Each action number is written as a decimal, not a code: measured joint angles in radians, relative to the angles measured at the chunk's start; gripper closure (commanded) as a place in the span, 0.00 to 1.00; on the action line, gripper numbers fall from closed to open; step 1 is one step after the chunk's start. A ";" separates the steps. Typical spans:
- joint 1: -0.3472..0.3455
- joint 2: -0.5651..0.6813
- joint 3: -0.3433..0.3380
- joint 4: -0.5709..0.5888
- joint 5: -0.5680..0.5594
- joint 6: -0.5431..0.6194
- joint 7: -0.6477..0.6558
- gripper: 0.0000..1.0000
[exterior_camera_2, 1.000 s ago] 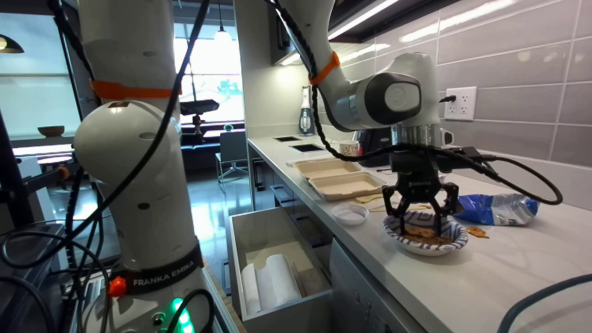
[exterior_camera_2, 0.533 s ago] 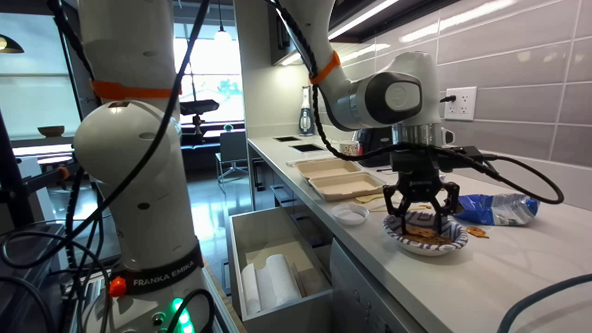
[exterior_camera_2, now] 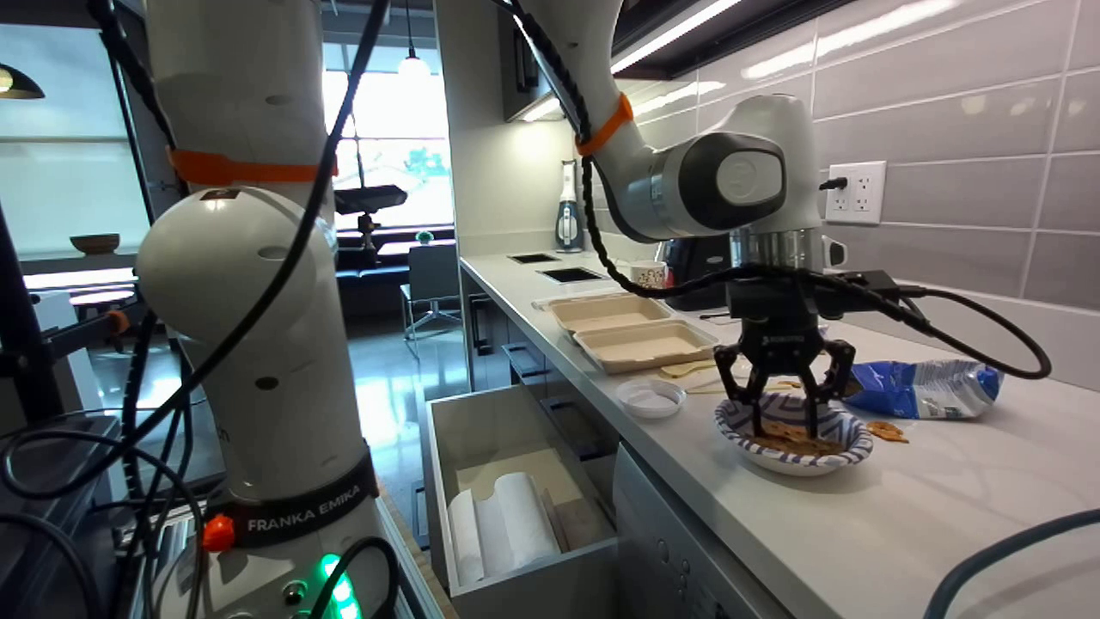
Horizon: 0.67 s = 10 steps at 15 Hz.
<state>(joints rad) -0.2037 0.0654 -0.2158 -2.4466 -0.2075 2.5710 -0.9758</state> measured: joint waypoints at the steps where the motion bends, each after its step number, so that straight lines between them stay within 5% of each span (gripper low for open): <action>1: 0.000 0.000 0.000 0.000 0.000 0.000 0.000 0.42; 10: -0.001 -0.005 0.000 0.000 0.001 0.000 -0.002 0.39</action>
<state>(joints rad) -0.2051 0.0608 -0.2158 -2.4463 -0.2069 2.5710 -0.9782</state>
